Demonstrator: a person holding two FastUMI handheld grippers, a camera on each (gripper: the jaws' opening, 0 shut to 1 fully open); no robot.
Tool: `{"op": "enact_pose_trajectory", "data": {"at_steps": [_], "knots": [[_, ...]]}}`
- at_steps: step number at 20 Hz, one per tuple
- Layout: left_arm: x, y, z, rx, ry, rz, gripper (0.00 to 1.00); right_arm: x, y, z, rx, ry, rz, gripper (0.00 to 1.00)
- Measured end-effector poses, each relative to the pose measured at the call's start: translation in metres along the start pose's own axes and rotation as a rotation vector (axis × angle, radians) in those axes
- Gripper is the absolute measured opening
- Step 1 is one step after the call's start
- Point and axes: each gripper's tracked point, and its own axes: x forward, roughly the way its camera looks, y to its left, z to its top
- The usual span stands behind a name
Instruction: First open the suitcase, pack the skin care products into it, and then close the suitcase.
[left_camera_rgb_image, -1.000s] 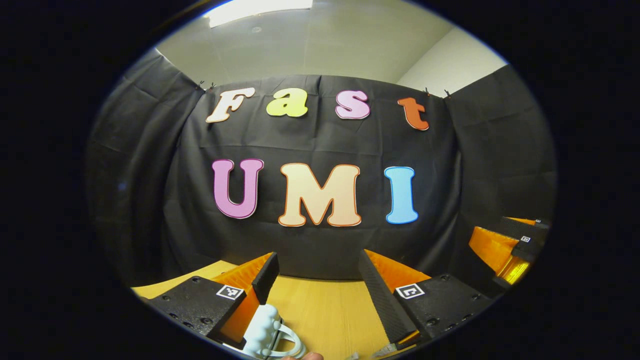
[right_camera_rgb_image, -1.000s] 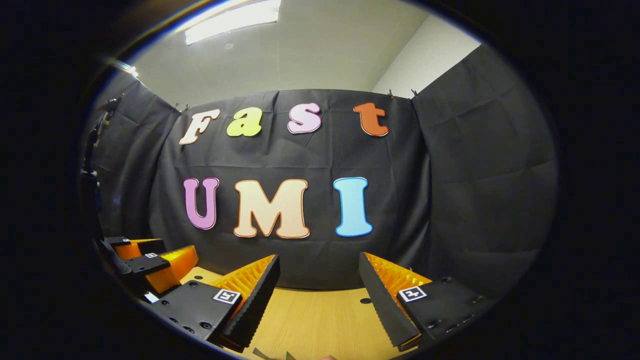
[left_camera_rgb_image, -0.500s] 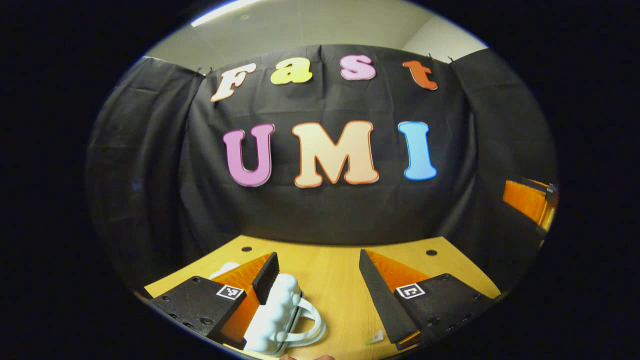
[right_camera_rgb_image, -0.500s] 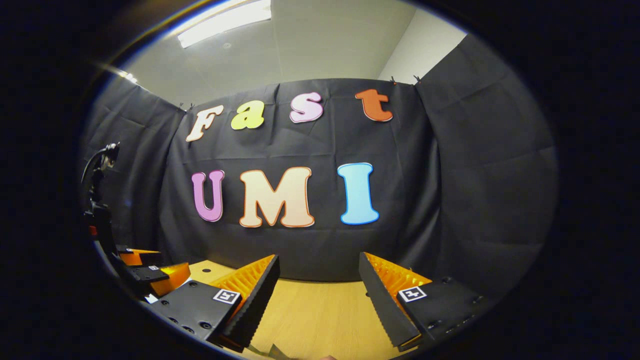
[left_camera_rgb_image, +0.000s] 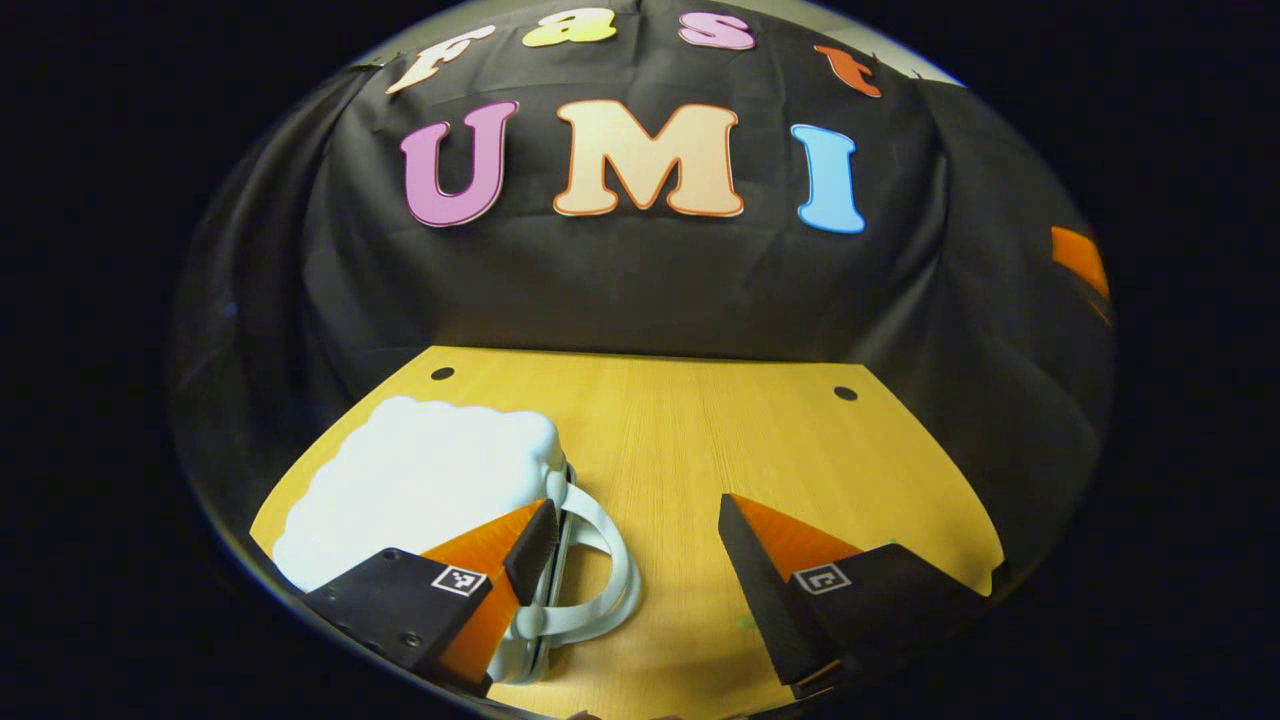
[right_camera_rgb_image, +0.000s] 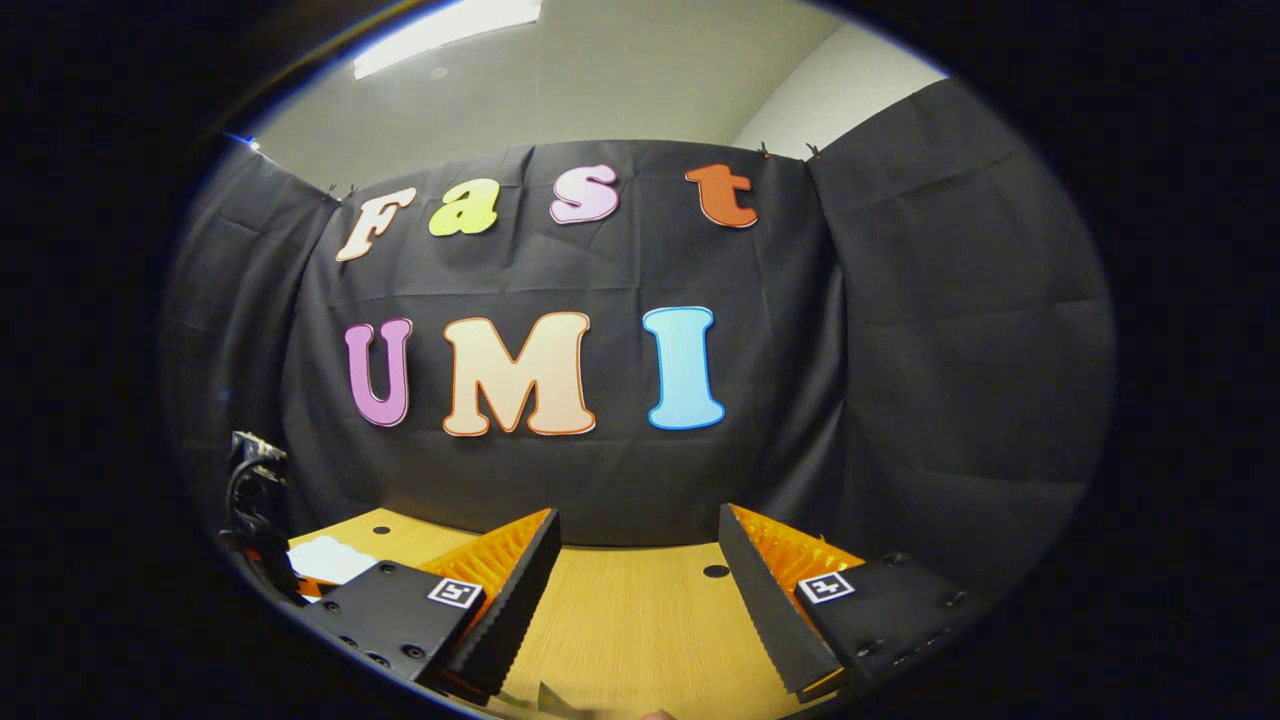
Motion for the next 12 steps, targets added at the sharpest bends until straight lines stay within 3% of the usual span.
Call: {"op": "enact_pose_trajectory", "data": {"at_steps": [3, 8, 12], "knots": [[0.017, -0.005, -0.014, -0.021, 0.072, -0.035, 0.95, 0.000, -0.002, 0.002, -0.019, 0.003, -0.030, 0.98], [0.034, -0.001, -0.029, -0.022, 0.175, -0.015, 0.95, 0.000, -0.003, 0.002, -0.052, 0.010, -0.051, 0.98], [0.050, -0.001, -0.057, -0.047, 0.307, -0.013, 0.96, 0.001, 0.009, -0.001, -0.065, 0.020, -0.014, 0.99]]}}
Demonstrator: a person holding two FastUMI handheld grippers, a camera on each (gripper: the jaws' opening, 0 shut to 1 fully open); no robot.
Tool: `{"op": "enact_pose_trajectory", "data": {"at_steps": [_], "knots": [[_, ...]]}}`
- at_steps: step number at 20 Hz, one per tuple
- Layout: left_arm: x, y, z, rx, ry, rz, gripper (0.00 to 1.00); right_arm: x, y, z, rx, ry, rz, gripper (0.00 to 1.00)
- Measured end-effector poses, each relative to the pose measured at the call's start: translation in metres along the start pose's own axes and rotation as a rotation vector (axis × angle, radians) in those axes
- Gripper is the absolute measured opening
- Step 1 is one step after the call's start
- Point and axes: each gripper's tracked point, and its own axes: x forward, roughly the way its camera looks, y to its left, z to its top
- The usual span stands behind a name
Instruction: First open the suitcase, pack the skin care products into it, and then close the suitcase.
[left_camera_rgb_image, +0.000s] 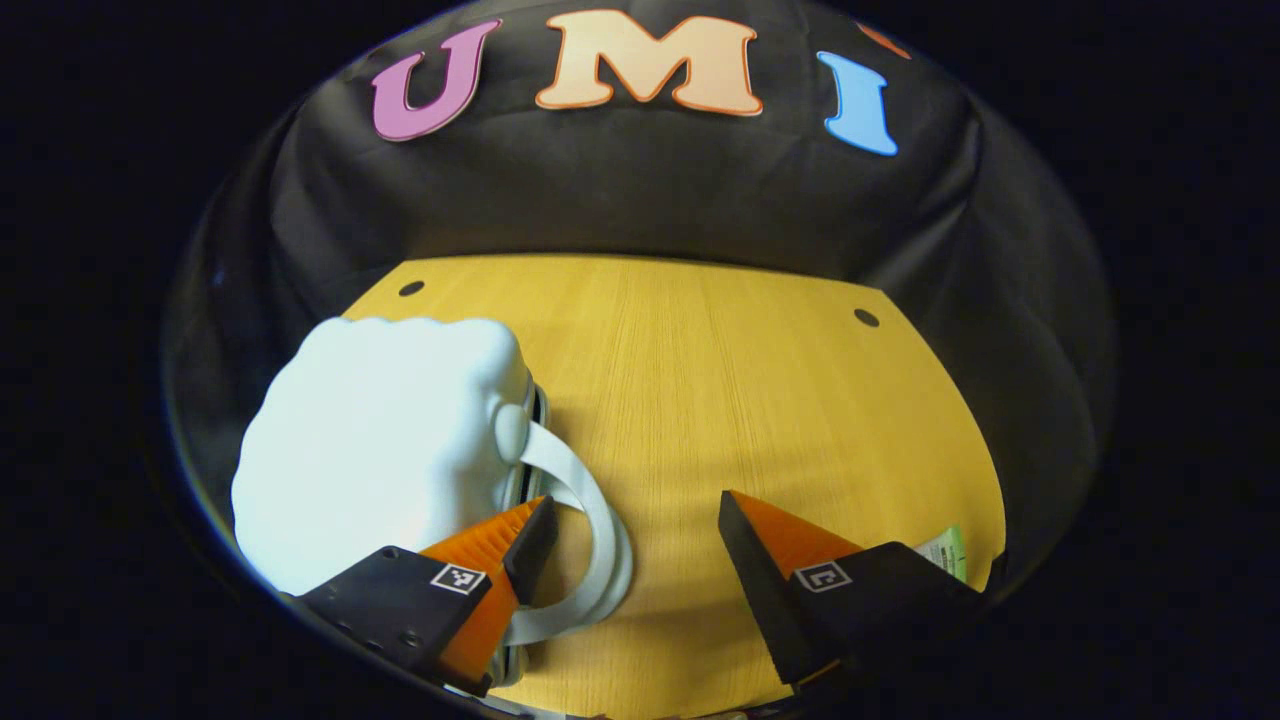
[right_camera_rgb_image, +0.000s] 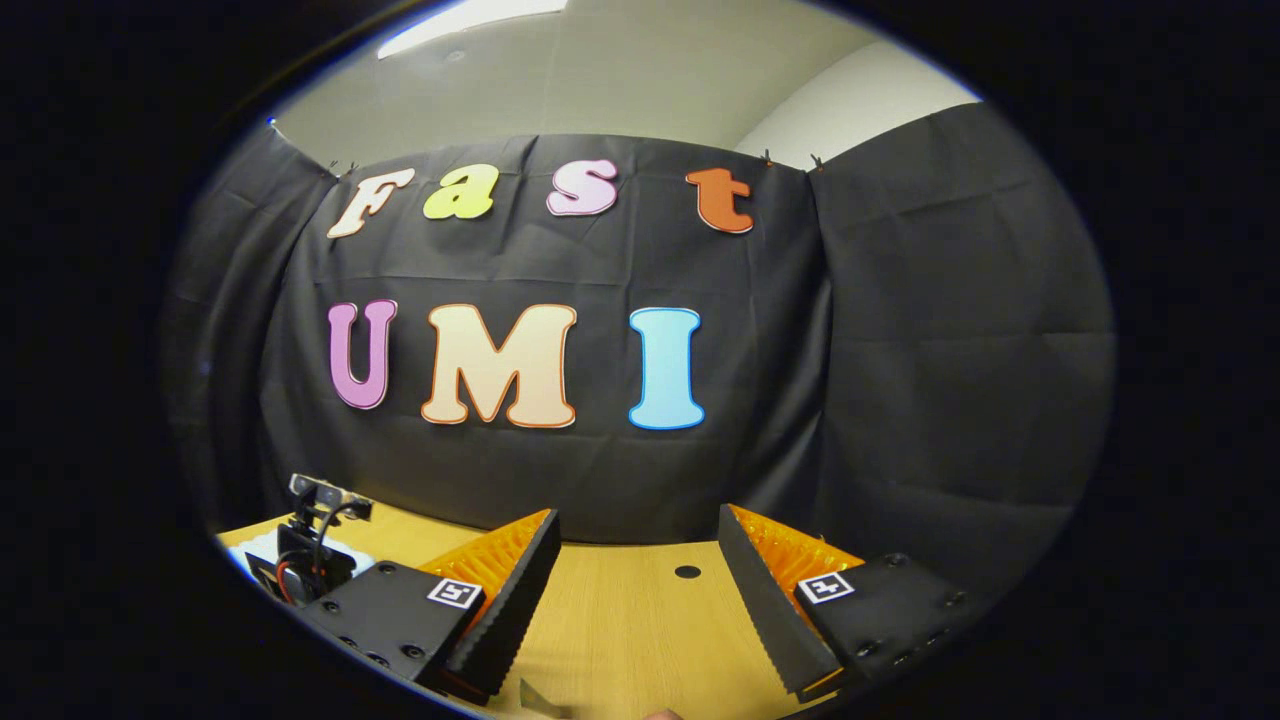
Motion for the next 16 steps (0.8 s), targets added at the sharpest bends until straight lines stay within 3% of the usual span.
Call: {"op": "enact_pose_trajectory", "data": {"at_steps": [9, 11, 12, 13, 14, 16], "knots": [[0.030, 0.006, -0.024, -0.011, 0.142, 0.013, 0.90, 0.008, 0.002, -0.015, 0.013, 0.047, 0.026, 0.98], [0.034, 0.008, -0.031, -0.024, 0.167, 0.013, 0.77, 0.007, -0.002, -0.014, 0.004, 0.040, 0.021, 0.98], [0.034, 0.012, -0.033, -0.021, 0.186, 0.036, 0.62, 0.006, -0.003, -0.014, 0.002, 0.036, 0.021, 0.98], [0.032, 0.019, -0.033, -0.004, 0.192, 0.061, 0.53, 0.006, -0.004, -0.014, 0.003, 0.033, 0.024, 0.99], [0.032, 0.026, -0.031, 0.002, 0.189, 0.075, 0.34, 0.006, -0.003, -0.014, 0.004, 0.031, 0.030, 0.99], [0.030, 0.021, -0.030, -0.032, 0.200, 0.053, 0.10, 0.005, -0.003, -0.013, 0.007, 0.020, 0.033, 0.99]]}}
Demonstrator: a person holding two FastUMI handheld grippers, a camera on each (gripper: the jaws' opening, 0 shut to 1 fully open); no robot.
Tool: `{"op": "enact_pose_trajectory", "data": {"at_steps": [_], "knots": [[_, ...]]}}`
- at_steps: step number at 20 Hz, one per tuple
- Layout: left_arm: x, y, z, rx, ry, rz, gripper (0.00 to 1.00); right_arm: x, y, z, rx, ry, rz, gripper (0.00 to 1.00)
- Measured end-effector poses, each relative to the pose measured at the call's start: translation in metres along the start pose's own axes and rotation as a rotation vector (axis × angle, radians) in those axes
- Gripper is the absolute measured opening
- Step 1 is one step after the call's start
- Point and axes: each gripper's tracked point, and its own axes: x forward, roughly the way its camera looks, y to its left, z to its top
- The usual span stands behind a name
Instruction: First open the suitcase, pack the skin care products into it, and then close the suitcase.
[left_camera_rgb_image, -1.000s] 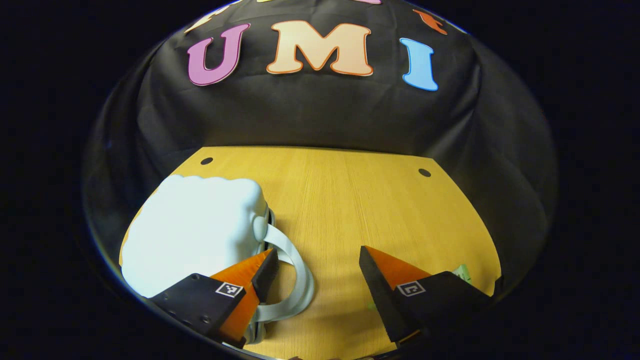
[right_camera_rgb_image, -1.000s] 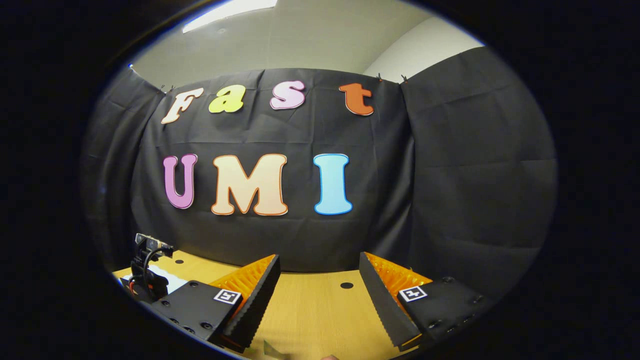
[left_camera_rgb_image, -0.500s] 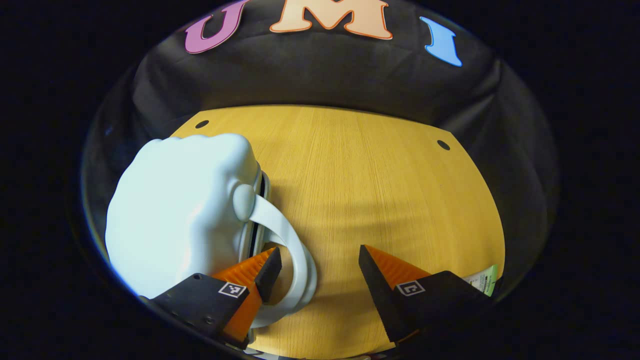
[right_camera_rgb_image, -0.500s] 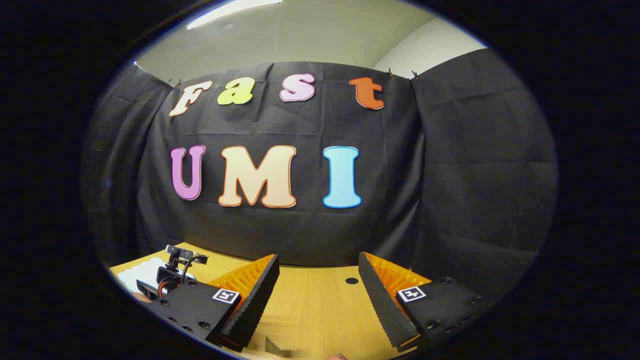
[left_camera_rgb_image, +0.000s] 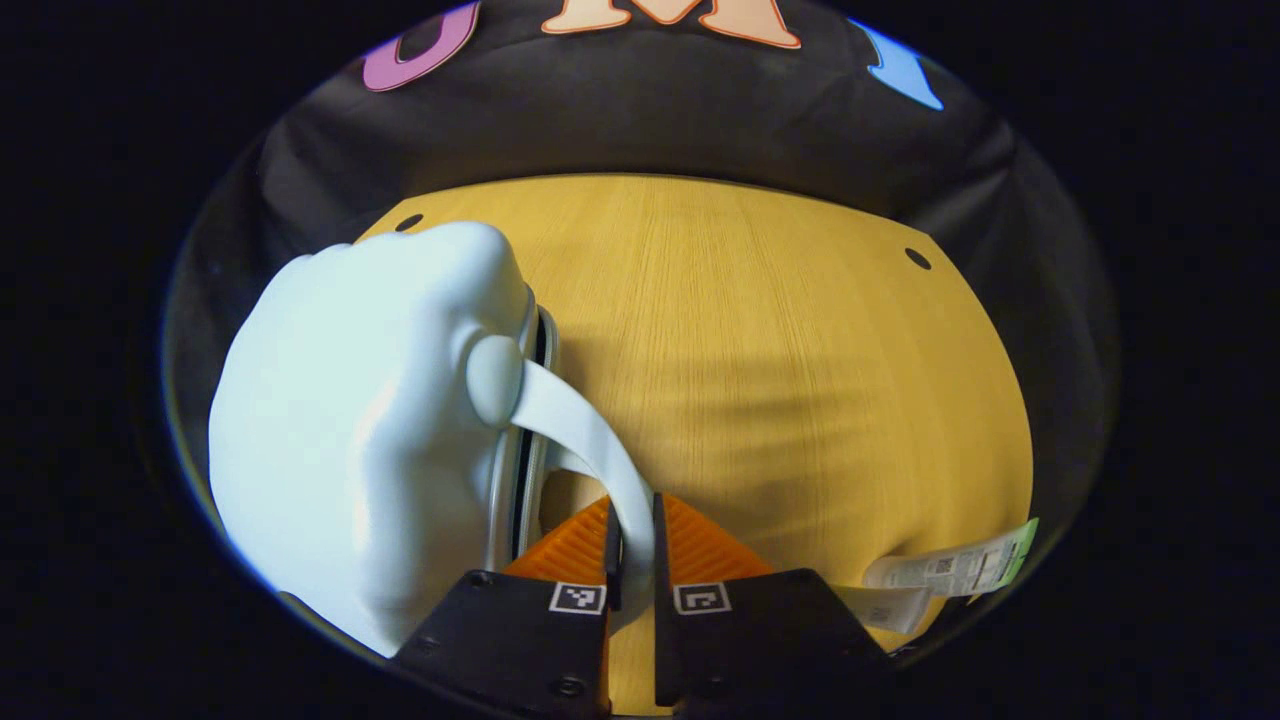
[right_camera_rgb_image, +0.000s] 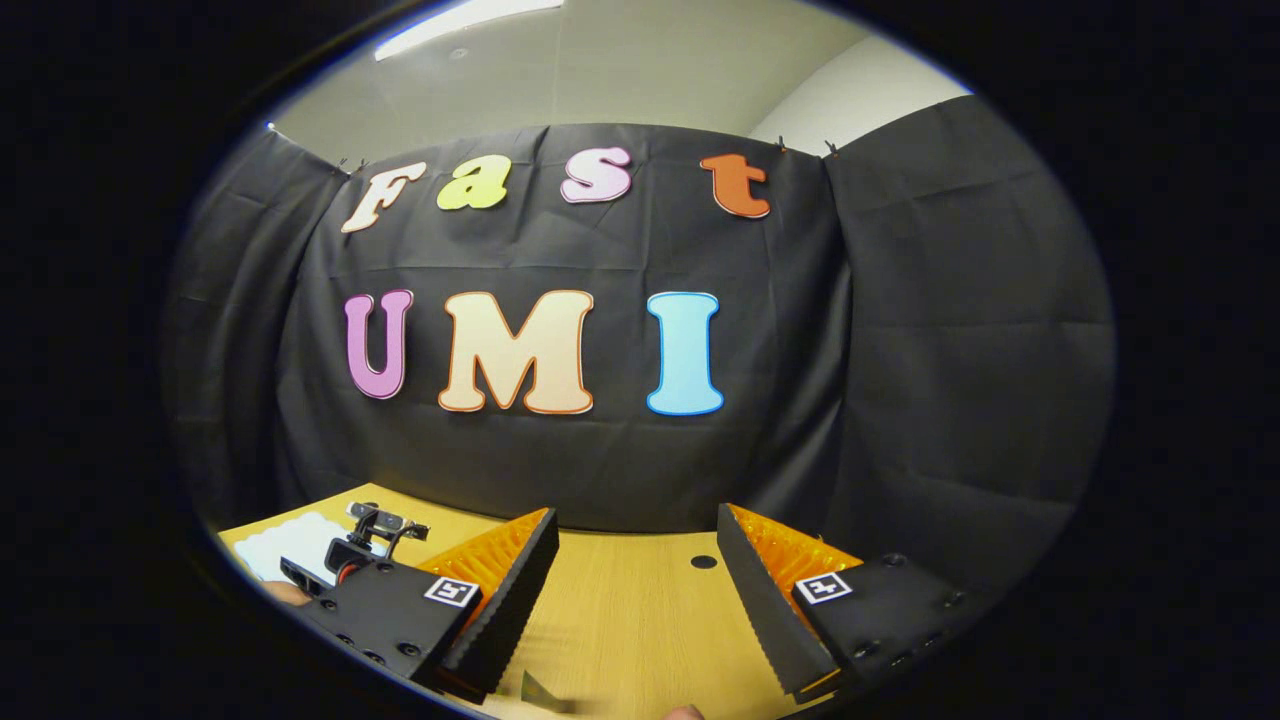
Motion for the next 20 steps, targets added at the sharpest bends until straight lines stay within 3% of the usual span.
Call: {"op": "enact_pose_trajectory", "data": {"at_steps": [6, 11, 20], "knots": [[-0.020, -0.005, 0.019, 0.085, -0.058, 0.032, 0.03, -0.002, 0.010, -0.001, 0.026, -0.021, 0.039, 0.99], [-0.040, -0.007, 0.029, 0.075, -0.090, 0.016, 0.00, -0.002, 0.023, 0.006, 0.048, -0.059, 0.076, 0.99], [-0.096, 0.000, 0.069, 0.070, -0.217, 0.052, 0.00, -0.001, 0.045, 0.004, 0.115, -0.059, 0.134, 0.99]]}}
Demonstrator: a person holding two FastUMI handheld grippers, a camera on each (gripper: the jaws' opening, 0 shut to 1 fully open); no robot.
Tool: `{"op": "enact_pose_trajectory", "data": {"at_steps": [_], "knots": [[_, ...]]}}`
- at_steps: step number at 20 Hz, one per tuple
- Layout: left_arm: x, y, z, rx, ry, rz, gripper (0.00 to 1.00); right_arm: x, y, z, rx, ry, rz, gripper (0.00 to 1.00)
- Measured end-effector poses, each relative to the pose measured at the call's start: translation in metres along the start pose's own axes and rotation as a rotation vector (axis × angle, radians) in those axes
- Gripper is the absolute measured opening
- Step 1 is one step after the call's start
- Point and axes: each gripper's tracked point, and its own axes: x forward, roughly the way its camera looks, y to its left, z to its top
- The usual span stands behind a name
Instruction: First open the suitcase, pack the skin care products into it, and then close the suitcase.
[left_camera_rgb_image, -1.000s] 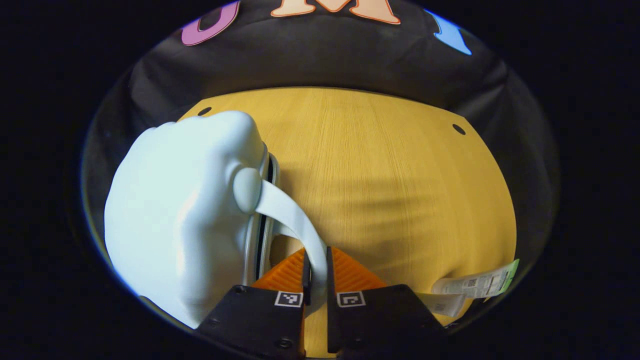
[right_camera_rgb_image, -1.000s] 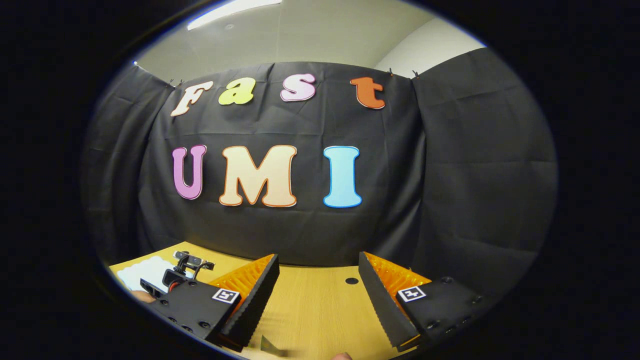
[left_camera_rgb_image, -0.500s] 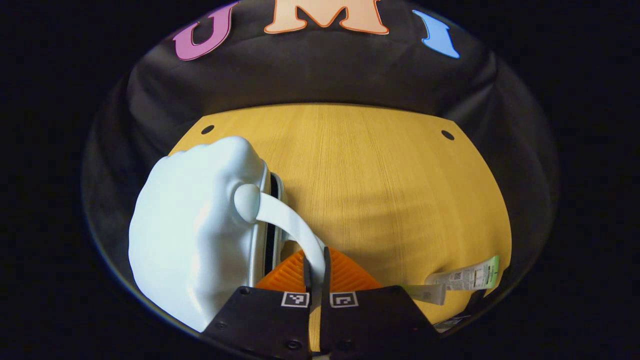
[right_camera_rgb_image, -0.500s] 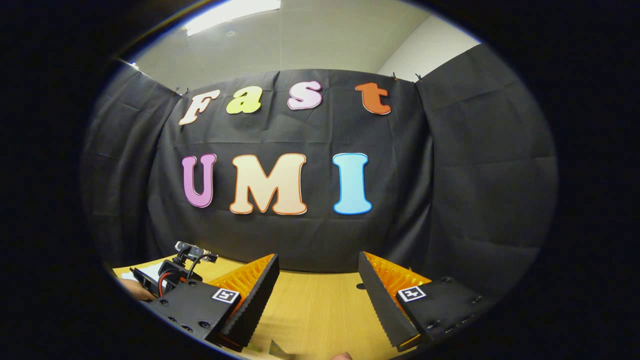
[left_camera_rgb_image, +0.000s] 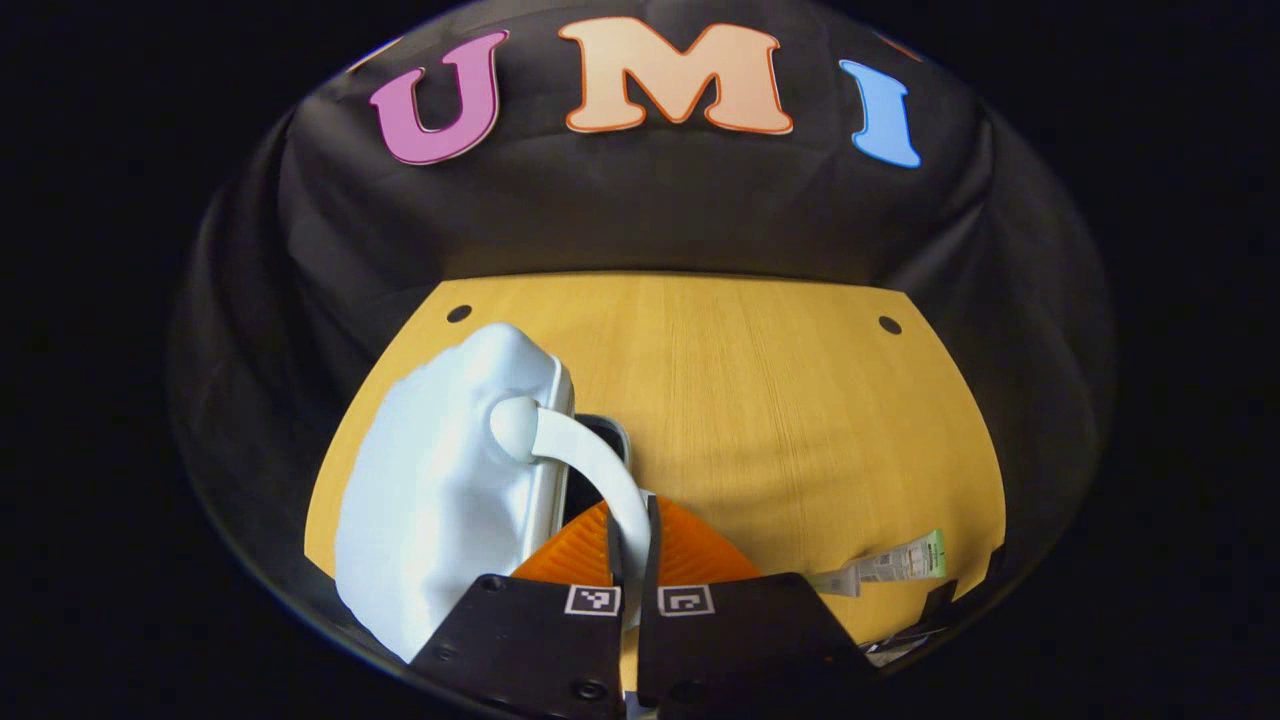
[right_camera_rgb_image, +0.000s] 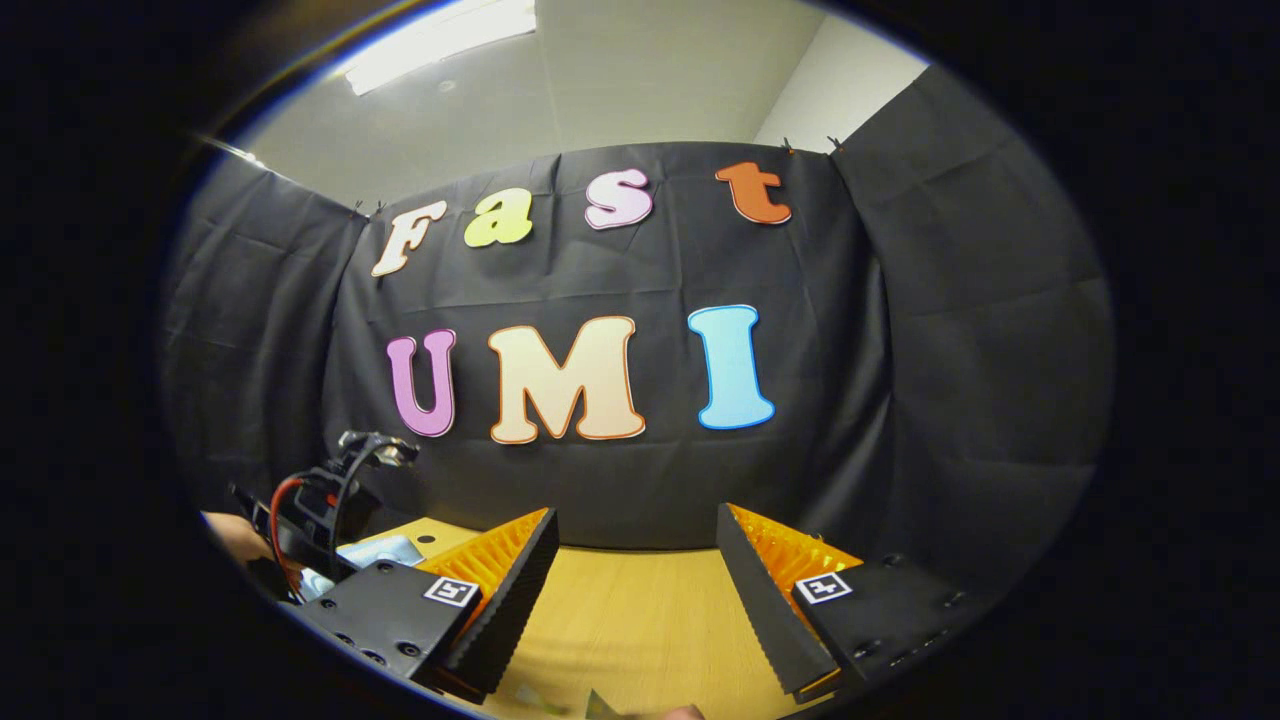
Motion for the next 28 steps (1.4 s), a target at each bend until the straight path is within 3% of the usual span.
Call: {"op": "enact_pose_trajectory", "data": {"at_steps": [6, 9, 13, 19, 24, 28], "knots": [[-0.020, 0.029, 0.024, 0.019, -0.080, 0.044, 0.00, 0.003, 0.019, 0.000, 0.020, -0.003, 0.026, 0.98], [-0.040, 0.066, 0.045, -0.027, -0.145, 0.050, 0.00, 0.004, 0.029, -0.003, 0.016, 0.006, 0.039, 0.97], [-0.061, 0.125, 0.066, -0.049, -0.219, 0.119, 0.00, 0.007, 0.041, -0.002, 0.029, 0.006, 0.038, 0.97], [-0.072, 0.212, 0.072, -0.030, -0.250, 0.248, 0.00, 0.010, 0.056, -0.005, 0.033, 0.003, -0.018, 0.97], [-0.064, 0.279, 0.068, -0.058, -0.257, 0.284, 0.00, 0.012, 0.081, -0.007, 0.050, -0.009, -0.061, 0.97], [-0.052, 0.342, 0.057, -0.093, -0.255, 0.338, 0.00, 0.012, 0.097, 0.000, -0.004, -0.069, -0.105, 0.95]]}}
